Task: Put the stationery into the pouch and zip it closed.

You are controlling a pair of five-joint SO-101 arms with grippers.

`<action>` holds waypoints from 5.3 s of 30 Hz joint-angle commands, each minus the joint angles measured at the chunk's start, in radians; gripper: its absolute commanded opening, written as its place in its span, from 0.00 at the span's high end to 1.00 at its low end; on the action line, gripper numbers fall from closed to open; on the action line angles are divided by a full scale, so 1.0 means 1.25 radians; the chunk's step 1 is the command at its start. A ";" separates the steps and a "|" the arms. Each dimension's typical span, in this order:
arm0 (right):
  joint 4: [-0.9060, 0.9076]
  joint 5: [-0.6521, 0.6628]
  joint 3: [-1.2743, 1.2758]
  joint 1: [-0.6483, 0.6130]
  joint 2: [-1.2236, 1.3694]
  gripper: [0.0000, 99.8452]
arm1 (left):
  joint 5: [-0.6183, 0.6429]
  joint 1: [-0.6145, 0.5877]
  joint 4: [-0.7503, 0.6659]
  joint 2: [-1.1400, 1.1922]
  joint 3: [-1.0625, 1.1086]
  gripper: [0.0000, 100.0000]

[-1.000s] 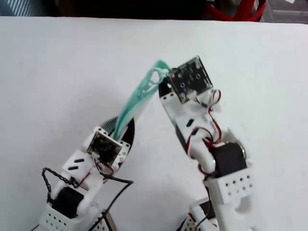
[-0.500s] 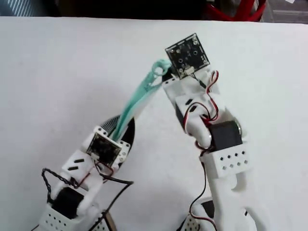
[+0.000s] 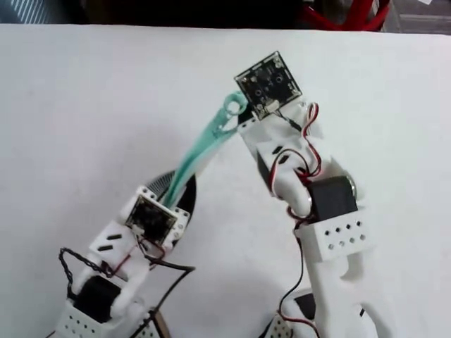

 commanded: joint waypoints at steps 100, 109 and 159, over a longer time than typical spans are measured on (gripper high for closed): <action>-0.285 -0.140 0.768 0.401 -0.361 0.82 | -0.372 -0.154 -0.218 0.845 -0.644 0.98; -0.320 -0.141 0.781 0.435 -0.361 0.82 | -0.404 -0.026 -0.414 1.029 -0.512 0.97; -0.343 -0.137 0.786 0.471 -0.361 0.82 | -0.200 0.244 0.216 1.091 -1.048 0.84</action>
